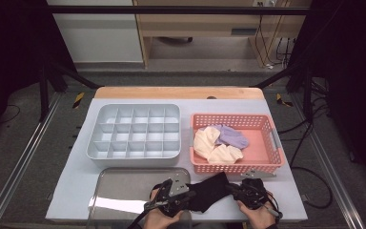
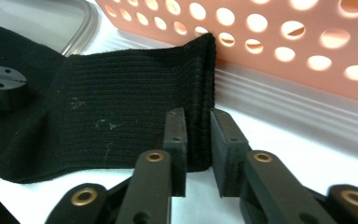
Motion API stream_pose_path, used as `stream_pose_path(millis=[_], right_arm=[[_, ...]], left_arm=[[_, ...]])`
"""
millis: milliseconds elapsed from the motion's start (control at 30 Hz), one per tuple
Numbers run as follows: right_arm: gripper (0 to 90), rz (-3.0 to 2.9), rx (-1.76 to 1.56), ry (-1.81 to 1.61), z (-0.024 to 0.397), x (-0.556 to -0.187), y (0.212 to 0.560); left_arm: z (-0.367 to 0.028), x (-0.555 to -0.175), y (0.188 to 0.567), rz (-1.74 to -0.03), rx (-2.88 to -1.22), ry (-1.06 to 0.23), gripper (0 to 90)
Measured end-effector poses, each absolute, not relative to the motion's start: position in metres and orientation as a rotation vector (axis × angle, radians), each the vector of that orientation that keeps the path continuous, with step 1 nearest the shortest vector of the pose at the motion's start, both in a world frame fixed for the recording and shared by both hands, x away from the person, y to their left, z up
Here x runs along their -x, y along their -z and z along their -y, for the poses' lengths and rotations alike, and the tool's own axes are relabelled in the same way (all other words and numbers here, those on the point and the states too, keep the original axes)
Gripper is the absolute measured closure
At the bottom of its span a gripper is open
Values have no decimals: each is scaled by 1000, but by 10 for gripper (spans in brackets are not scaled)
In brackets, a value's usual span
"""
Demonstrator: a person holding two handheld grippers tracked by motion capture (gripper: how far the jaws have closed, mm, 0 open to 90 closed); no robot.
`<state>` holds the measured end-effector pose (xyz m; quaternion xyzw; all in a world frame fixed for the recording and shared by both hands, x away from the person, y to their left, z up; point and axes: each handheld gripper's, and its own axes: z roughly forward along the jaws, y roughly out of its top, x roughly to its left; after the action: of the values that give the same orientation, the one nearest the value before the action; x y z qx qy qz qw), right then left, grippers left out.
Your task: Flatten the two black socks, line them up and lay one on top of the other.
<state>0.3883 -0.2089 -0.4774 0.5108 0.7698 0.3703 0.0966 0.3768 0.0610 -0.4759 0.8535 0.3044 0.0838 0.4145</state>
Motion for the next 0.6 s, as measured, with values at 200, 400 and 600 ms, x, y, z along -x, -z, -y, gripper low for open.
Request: stream_pose_path(millis=[200,400,600], right_arm=[[814,-2274,-1492,-1119,209,-386,472],[814,-2242,-1448,-1196,209,-379,457],[815,-2244,-1383,-1251,206,-375,444]], left_arm=[[-61,-376,476,-765,-2145,-213,892],[-61,-376,476,-766,-2144,-208,893],[-60,-376,476,-766,-2145,-209,894]])
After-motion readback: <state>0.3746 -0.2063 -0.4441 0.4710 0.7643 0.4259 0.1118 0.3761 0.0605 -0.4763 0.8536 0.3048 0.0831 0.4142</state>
